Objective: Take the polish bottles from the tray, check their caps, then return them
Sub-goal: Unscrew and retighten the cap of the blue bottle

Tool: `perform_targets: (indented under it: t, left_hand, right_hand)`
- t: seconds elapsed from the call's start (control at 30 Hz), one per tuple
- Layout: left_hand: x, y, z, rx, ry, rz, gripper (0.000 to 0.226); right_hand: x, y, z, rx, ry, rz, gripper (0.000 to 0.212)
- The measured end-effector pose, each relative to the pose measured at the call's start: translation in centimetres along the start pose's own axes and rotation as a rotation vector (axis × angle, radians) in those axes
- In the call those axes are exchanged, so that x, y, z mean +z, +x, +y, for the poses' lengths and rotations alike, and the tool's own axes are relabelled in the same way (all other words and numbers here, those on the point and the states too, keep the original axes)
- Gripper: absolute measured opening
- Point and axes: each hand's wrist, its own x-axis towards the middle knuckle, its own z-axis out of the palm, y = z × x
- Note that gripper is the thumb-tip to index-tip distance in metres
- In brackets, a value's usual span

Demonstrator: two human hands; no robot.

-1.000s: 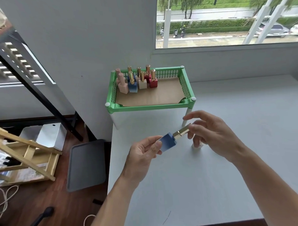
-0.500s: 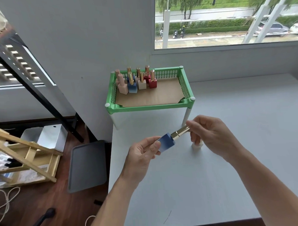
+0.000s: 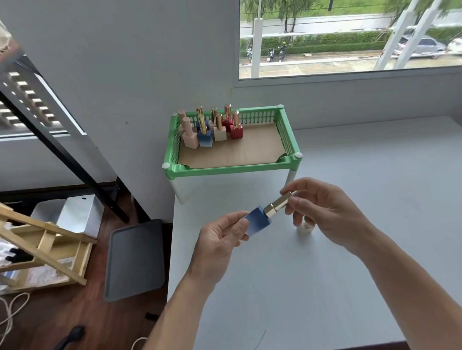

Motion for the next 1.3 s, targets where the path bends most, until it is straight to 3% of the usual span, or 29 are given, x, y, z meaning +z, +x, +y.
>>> perform_targets:
  t: [0.13, 0.33, 0.9, 1.23, 1.3]
  left_hand:
    - [0.1, 0.0, 0.0, 0.001, 0.003, -0.001, 0.022]
    - [0.2, 0.0, 0.0, 0.007, 0.005, -0.002, 0.026]
    - [0.6, -0.2, -0.4, 0.048, 0.0, -0.05, 0.025]
    - [1.7, 0.4, -1.8, 0.013, 0.023, -0.06, 0.024]
    - [2.0, 0.5, -2.4, 0.001, 0.009, -0.07, 0.021]
  right_hand:
    - [0.4, 0.2, 0.1, 0.027, -0.041, 0.095, 0.02]
    - [0.2, -0.1, 0.2, 0.005, 0.038, 0.017, 0.006]
    - [0.2, -0.3, 0.8, -0.035, 0.041, 0.087, 0.012]
    - [1.3, -0.8, 4.2, 0.098, -0.08, -0.013, 0.003]
    - [1.6, -0.7, 5.1, 0.125, -0.099, -0.023, 0.013]
